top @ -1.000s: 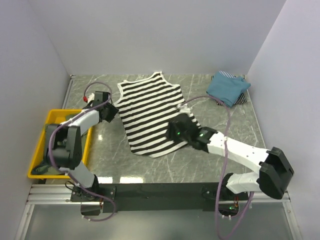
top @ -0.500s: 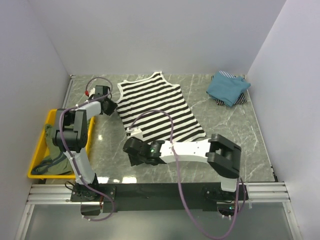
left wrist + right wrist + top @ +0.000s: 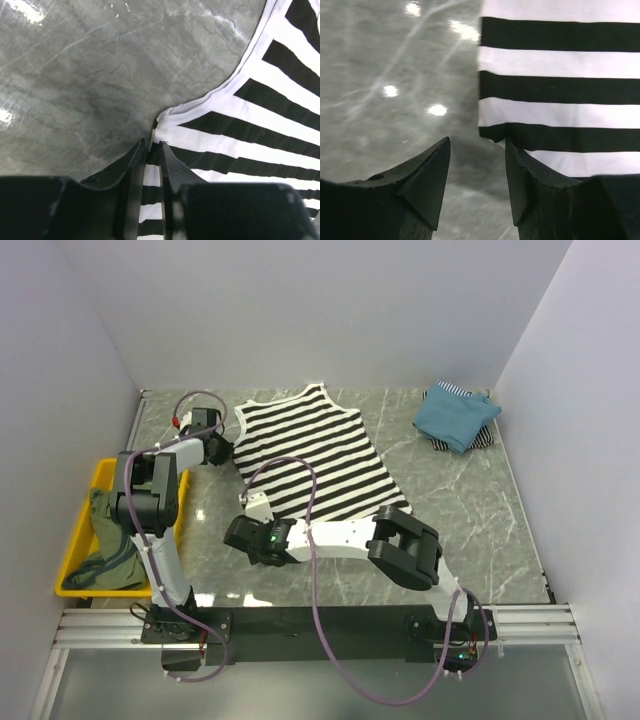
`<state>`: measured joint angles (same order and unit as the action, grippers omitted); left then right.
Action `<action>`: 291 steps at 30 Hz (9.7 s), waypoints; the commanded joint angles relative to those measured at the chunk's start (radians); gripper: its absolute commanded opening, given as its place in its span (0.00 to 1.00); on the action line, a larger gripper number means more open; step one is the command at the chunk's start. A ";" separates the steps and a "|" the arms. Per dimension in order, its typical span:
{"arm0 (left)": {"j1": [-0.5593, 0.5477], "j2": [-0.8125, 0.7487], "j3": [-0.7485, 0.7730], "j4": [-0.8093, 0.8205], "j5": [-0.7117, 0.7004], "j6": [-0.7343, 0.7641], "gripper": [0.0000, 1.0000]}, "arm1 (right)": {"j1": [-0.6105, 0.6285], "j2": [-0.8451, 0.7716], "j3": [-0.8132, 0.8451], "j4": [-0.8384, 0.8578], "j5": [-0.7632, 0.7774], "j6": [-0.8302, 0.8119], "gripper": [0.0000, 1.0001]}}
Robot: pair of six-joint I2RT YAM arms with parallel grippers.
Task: Fold and stack the tank tops
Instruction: Flatten the tank top out, then fold the tank top
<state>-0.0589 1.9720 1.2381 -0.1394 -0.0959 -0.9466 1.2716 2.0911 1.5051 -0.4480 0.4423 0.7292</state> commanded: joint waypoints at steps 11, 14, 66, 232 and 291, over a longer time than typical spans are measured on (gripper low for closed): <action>0.004 0.037 0.032 0.006 -0.025 0.017 0.01 | -0.034 0.035 0.061 -0.066 0.209 -0.066 0.21; 0.002 0.036 0.034 0.004 -0.025 0.017 0.01 | -0.046 0.005 0.055 -0.073 0.220 -0.093 0.00; 0.016 -0.159 -0.012 -0.088 -0.044 -0.001 0.42 | 0.094 -0.151 -0.180 -0.009 -0.073 -0.106 0.38; -0.094 0.194 0.393 -0.189 -0.128 0.138 0.32 | 0.143 -0.449 -0.505 0.212 -0.349 -0.060 0.13; -0.622 0.628 1.147 -0.301 -0.415 0.606 0.48 | -0.762 -1.022 -1.016 0.223 -0.406 0.015 0.36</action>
<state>-0.6693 2.5763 2.3249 -0.4759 -0.4431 -0.4042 0.4877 1.0855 0.4950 -0.2398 0.0086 0.7223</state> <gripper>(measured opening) 0.475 0.360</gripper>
